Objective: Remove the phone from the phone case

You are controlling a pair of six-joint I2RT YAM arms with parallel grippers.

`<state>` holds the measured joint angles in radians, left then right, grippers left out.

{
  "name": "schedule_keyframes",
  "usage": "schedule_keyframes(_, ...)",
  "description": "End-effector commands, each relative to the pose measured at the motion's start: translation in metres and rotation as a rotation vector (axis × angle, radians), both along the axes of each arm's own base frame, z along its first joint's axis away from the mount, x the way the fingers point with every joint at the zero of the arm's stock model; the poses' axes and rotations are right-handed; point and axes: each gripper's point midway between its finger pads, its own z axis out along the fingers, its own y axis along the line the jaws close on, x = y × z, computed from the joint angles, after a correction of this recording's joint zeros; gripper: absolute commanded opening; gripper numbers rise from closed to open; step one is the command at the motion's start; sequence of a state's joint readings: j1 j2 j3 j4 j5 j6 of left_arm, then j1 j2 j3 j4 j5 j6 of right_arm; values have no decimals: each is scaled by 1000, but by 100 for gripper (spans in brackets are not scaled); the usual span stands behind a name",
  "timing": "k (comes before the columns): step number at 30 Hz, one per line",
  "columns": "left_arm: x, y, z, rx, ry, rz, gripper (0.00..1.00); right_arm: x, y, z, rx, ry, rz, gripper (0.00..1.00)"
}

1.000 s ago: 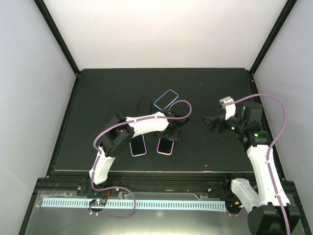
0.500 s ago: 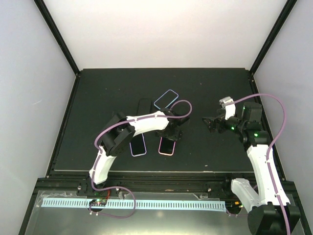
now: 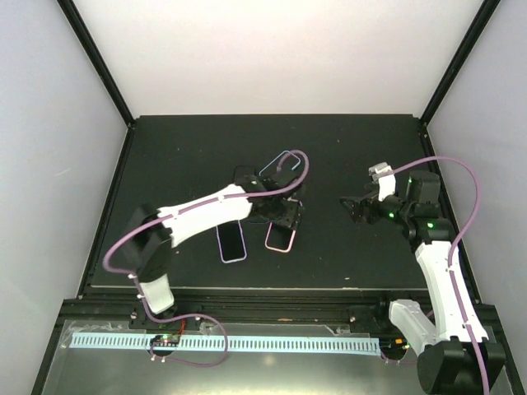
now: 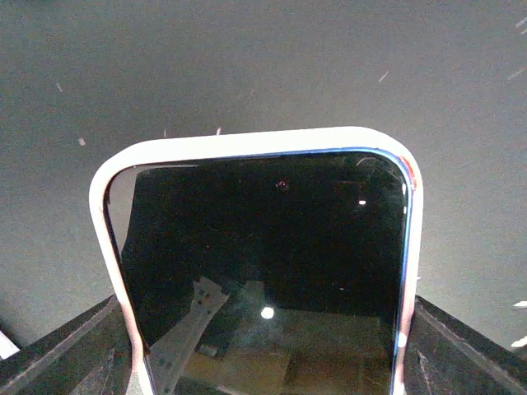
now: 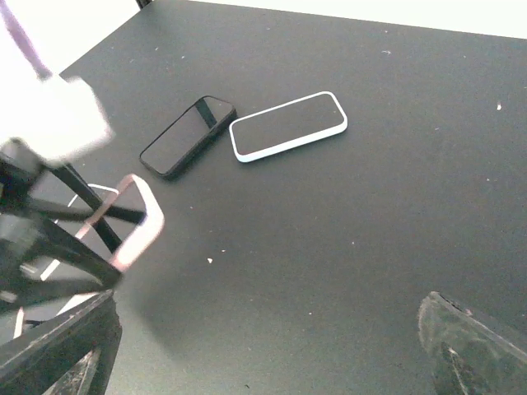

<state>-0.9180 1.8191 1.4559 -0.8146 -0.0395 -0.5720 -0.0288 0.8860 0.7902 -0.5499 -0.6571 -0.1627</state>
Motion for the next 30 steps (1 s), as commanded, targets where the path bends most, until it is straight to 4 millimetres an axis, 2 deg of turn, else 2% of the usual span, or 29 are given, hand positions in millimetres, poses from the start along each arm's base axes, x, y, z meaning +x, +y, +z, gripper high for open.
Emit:
schedule_keyframes(1,14,-13,70,-268,-150,42,63,1,3,-4,-11,-10,45,97)
schedule_keyframes(3,21,-10,93,-336,-206,90,63,-3,12,2,14,-20,105,92)
schedule_keyframes(5,27,-5,117,-397,-265,147,63,-17,33,17,54,-9,212,87)
schedule_keyframes(8,32,6,152,-512,-357,235,62,-25,68,31,-32,-16,278,81)
schedule_keyframes(12,32,26,196,-718,-475,352,60,-34,97,44,-24,-22,351,80)
schedule_keyframes(13,32,30,193,-731,-481,377,59,-35,102,46,-11,-11,363,80)
schedule_keyframes(15,28,42,205,-781,-512,423,59,-34,109,46,20,35,347,80)
schedule_keyframes(17,22,52,213,-818,-556,464,59,-36,125,50,39,86,348,75)
schedule_keyframes(21,18,59,218,-841,-587,492,59,-46,149,54,5,80,394,70)
schedule_keyframes(26,19,66,221,-838,-610,516,60,-51,167,55,11,95,442,69)
schedule_keyframes(30,19,68,223,-841,-620,521,60,-50,180,42,-28,132,466,56)
